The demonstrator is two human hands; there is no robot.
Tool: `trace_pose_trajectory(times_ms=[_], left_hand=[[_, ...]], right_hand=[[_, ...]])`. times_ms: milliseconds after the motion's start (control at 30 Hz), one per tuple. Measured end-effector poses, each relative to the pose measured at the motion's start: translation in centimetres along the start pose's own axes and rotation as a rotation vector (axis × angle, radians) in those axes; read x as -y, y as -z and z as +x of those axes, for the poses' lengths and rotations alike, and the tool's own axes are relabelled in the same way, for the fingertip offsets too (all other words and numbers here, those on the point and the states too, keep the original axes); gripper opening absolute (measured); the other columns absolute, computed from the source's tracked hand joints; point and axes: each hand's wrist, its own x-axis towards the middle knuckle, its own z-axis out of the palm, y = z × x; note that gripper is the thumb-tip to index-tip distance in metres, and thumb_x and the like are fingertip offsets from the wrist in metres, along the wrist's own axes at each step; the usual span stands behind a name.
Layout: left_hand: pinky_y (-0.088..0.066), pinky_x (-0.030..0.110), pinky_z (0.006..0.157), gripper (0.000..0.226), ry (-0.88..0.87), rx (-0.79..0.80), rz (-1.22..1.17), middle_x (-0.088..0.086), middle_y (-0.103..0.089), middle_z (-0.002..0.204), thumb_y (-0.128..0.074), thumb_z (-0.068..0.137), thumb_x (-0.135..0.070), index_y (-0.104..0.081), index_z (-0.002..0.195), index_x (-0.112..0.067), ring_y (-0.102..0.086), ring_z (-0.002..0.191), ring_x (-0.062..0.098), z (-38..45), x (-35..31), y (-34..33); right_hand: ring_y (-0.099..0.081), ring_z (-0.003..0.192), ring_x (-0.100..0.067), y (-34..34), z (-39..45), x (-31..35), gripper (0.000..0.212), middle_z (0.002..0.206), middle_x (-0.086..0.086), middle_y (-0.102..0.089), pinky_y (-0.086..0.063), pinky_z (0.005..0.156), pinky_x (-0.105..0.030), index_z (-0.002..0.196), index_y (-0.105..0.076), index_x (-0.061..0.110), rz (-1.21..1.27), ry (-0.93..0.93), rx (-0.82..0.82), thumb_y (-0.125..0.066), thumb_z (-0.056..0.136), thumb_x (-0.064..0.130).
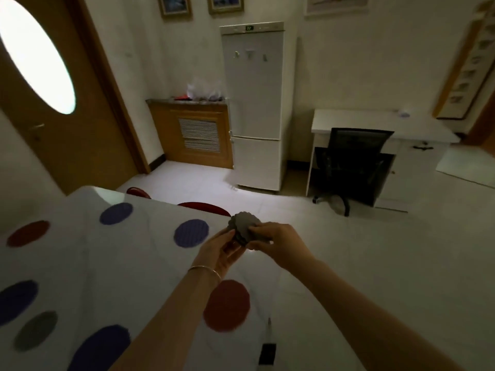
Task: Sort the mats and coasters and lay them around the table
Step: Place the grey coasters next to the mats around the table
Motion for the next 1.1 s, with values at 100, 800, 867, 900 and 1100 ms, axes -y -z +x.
trace_pose_trajectory(times_ms=[100,800,867,900,1100], left_hand=[[-0.059,0.035,0.064,0.035,-0.042,-0.076,-0.014,0.021,-0.073,0.098,-0.067,0.073,-0.014,-0.068,0.106,-0.006,-0.072,0.089,0.03,0.8,0.8,-2.1],[-0.059,0.041,0.064,0.029,-0.261,-0.537,0.003,0.013,-0.076,0.09,-0.068,0.081,-0.004,-0.067,0.108,-0.014,-0.073,0.086,0.032,20.9,-1.2,0.1],[-0.058,0.041,0.063,0.028,-0.283,-0.625,-0.037,0.015,-0.075,0.092,-0.068,0.08,-0.002,-0.068,0.106,-0.013,-0.073,0.084,0.032,21.0,-1.1,0.5],[-0.058,0.042,0.064,0.03,-0.298,-0.668,-0.065,0.018,-0.074,0.096,-0.069,0.079,-0.001,-0.068,0.106,-0.012,-0.073,0.084,0.033,20.7,-1.0,0.6],[-0.058,0.039,0.058,0.027,-0.358,-0.997,-0.222,0.02,-0.07,0.095,-0.067,0.08,0.001,-0.065,0.105,-0.01,-0.072,0.075,0.032,17.2,2.7,0.2]], right_hand=[[-0.061,0.096,-0.009,1.6,1.5,-2.6,0.037,0.114,0.004,-0.067,-0.049,0.092,-0.028,0.117,-0.062,0.03,0.069,0.036,0.076,-0.068,0.081,0.033],[-0.063,0.099,-0.011,-2.6,24.4,-13.1,0.031,0.11,0.002,-0.069,-0.048,0.091,-0.02,0.121,-0.057,0.025,0.109,0.299,0.404,-0.059,0.09,0.028],[-0.064,0.099,-0.009,-3.8,26.0,-13.6,0.032,0.111,0.004,-0.069,-0.047,0.088,-0.016,0.12,-0.058,0.027,0.151,0.345,0.46,-0.062,0.088,0.025],[-0.063,0.098,-0.007,-4.5,26.6,-13.7,0.032,0.11,0.005,-0.069,-0.045,0.086,-0.013,0.119,-0.058,0.029,0.167,0.371,0.494,-0.062,0.088,0.023],[-0.058,0.088,0.009,-8.4,27.3,-14.6,0.029,0.109,0.011,-0.069,-0.038,0.074,0.001,0.117,-0.058,0.035,0.201,0.626,0.763,-0.054,0.093,0.021]])
